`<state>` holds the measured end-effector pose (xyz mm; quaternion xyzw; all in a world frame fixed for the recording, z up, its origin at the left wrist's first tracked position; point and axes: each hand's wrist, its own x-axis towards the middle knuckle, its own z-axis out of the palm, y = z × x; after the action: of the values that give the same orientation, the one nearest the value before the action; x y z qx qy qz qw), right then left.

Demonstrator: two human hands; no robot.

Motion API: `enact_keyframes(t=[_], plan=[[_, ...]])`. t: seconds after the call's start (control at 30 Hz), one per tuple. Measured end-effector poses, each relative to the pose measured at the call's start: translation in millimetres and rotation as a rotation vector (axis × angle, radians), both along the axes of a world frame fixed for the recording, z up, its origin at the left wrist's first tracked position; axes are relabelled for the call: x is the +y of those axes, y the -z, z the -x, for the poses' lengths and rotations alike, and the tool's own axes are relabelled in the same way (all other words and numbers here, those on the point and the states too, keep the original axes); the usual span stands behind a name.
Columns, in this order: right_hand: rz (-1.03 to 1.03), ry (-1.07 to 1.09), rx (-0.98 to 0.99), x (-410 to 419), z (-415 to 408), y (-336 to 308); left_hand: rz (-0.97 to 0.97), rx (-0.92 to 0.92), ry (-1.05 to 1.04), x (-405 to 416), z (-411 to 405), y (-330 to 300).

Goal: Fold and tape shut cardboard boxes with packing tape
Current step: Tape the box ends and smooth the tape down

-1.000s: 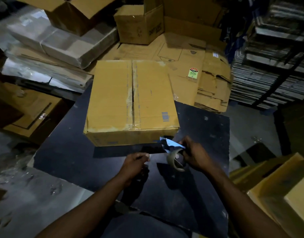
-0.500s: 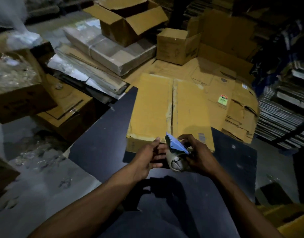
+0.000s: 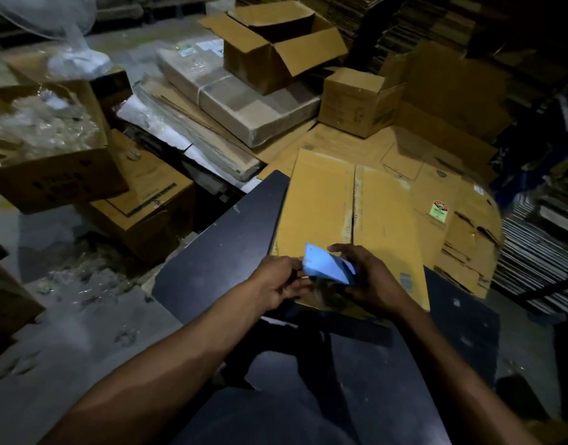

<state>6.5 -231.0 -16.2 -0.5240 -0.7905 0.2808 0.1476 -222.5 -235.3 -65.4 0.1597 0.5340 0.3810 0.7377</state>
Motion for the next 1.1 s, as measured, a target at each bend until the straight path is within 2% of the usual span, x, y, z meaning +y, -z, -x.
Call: enact_keyframes(t=[0.13,0.27,0.53,0.63,0.8,1.1], plan=[[-0.024,-0.107,-0.141,7,12,-15,-0.195,0.317,0.027,7,29,9],[-0.067,-0.211,-0.229,8,19,-23,-0.291,0.444,0.065,15,51,13],[-0.062,-0.282,-0.55,14,-3,-35,-0.254,0.461,0.059,22,92,36],[-0.063,-0.273,-0.594,16,7,-27,-0.22,0.428,0.026,20,87,40],[-0.09,-0.288,-0.676,16,30,-12,-0.299,0.705,-0.01,17,84,65],[-0.093,-0.255,-0.718,35,59,3,-0.293,0.777,-0.011,25,93,90]])
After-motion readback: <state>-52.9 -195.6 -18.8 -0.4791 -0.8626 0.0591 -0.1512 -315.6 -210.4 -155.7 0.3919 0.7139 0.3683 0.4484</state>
